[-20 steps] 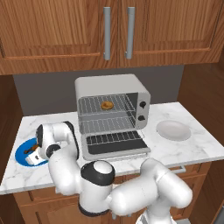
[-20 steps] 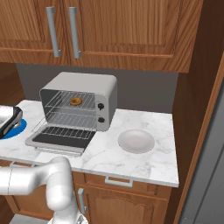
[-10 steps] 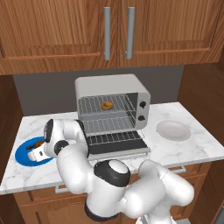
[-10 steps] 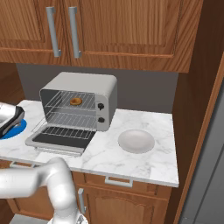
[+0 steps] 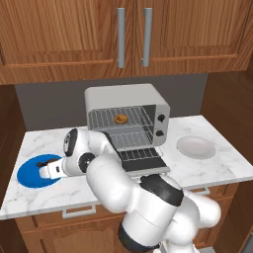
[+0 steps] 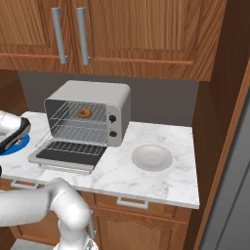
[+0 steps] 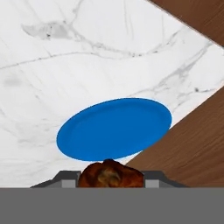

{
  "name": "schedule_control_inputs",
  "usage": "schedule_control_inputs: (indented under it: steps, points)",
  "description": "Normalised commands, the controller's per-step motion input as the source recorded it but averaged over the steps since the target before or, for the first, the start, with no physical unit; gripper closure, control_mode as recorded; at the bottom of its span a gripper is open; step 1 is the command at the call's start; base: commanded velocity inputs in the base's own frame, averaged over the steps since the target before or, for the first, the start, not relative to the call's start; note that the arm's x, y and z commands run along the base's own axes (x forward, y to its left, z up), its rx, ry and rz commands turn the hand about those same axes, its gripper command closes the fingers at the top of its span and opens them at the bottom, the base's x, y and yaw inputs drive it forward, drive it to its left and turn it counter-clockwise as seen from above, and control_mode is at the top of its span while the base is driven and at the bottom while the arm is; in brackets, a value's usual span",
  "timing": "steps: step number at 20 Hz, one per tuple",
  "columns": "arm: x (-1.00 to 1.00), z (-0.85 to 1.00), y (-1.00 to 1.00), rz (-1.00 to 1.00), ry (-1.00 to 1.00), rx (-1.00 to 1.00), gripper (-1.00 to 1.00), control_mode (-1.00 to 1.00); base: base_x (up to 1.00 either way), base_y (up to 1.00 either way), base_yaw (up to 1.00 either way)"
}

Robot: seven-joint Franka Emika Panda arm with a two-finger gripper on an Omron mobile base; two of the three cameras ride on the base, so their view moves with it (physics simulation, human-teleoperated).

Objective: Open the toaster oven door. Place the bread on the top rack in the toaster oven and place the chicken drumstick on the bottom rack.

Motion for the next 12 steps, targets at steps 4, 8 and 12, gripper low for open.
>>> schedule_control_inputs:
  steps: [4,8,12]
  points:
    - [-0.71,1.0,-0.07,0.0,0.22,-0.08,1.0,-1.0,0.0,0.0,0.0]
    - [-0.73,1.0,-0.12,0.0,0.12,-0.19,1.0,-1.0,0.0,0.0,0.0]
    - [-0.67,1.0,-0.15,0.0,0.02,-0.25,1.0,-1.0,0.0,0.0,0.0]
